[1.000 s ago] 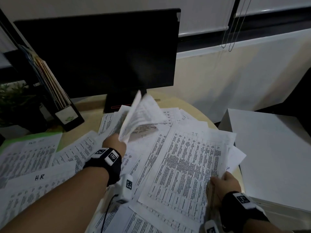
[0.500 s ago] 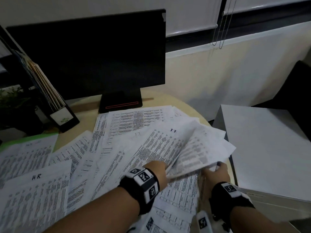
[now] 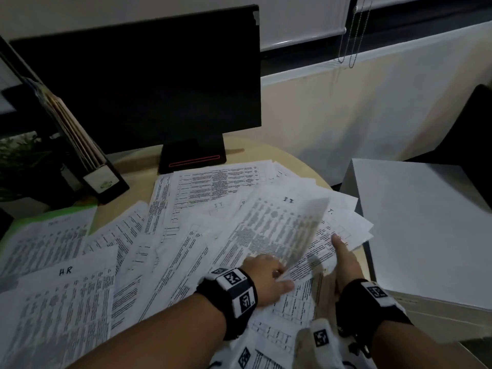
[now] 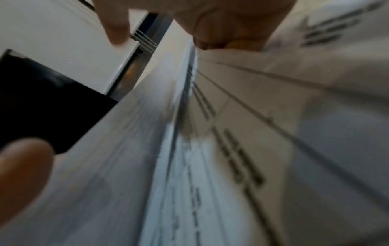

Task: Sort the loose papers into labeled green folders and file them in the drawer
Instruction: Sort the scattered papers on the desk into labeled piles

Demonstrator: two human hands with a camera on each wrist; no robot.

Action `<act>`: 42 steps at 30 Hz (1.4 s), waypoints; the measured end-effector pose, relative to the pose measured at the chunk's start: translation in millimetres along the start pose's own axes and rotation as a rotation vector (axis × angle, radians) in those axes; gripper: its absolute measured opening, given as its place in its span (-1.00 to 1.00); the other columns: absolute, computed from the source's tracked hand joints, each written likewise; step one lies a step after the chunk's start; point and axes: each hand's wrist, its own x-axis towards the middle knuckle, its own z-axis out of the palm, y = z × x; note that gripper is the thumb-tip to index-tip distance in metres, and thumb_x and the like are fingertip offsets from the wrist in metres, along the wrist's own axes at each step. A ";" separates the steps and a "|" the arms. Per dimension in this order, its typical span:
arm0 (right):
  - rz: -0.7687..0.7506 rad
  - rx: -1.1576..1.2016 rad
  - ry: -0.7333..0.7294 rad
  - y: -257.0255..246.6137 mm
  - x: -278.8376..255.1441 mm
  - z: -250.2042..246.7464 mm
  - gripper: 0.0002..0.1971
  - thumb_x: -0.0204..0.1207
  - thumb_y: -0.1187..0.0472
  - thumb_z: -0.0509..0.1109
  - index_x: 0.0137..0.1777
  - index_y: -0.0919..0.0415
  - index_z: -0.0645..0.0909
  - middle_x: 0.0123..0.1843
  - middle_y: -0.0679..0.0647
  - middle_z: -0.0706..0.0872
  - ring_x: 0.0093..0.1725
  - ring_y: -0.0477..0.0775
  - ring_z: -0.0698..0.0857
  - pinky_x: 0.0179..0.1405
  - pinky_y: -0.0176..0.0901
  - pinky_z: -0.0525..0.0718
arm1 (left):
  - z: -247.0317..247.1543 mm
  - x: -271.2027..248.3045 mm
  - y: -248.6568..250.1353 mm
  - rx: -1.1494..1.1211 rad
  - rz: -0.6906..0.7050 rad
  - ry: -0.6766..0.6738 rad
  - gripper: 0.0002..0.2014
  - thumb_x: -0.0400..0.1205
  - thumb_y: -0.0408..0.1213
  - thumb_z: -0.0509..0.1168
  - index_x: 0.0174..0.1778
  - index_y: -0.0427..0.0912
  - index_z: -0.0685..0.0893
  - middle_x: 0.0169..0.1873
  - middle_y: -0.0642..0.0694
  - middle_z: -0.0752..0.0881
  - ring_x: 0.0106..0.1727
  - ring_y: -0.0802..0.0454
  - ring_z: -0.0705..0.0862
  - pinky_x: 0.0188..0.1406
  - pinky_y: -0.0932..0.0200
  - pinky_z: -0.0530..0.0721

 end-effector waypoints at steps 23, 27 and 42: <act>-0.339 -0.045 -0.522 -53.4 -84.7 29.2 -0.64 0.46 0.60 0.30 0.21 0.29 0.56 0.02 0.24 0.81 0.04 0.31 0.77 0.11 0.26 0.66 | -107.1 -90.5 -86.4 -0.893 -0.132 0.561 -0.42 0.29 -0.15 0.60 0.21 -0.06 0.57 0.11 -0.12 0.75 0.01 0.02 0.76 -0.02 0.07 0.76; -0.351 -0.161 -0.489 -56.5 -103.7 49.7 -0.61 0.44 0.56 0.36 0.19 0.19 0.60 0.00 0.13 0.82 0.02 0.23 0.78 0.12 0.26 0.69 | -100.6 -103.0 -79.1 -0.848 -0.102 0.312 -0.47 0.26 -0.14 0.60 0.11 -0.07 0.59 -0.04 -0.04 0.75 0.04 -0.03 0.73 -0.02 0.10 0.71; -0.274 -0.720 -0.457 -25.7 -106.3 74.6 -0.44 0.38 0.38 0.50 0.38 0.21 0.44 0.15 0.13 0.70 0.04 0.15 0.70 0.03 -0.09 0.65 | 6.9 -109.3 -125.9 -0.697 -0.355 0.273 -0.30 0.46 -0.27 0.51 0.50 -0.24 0.38 0.28 -0.12 0.64 0.21 -0.07 0.62 0.20 0.15 0.56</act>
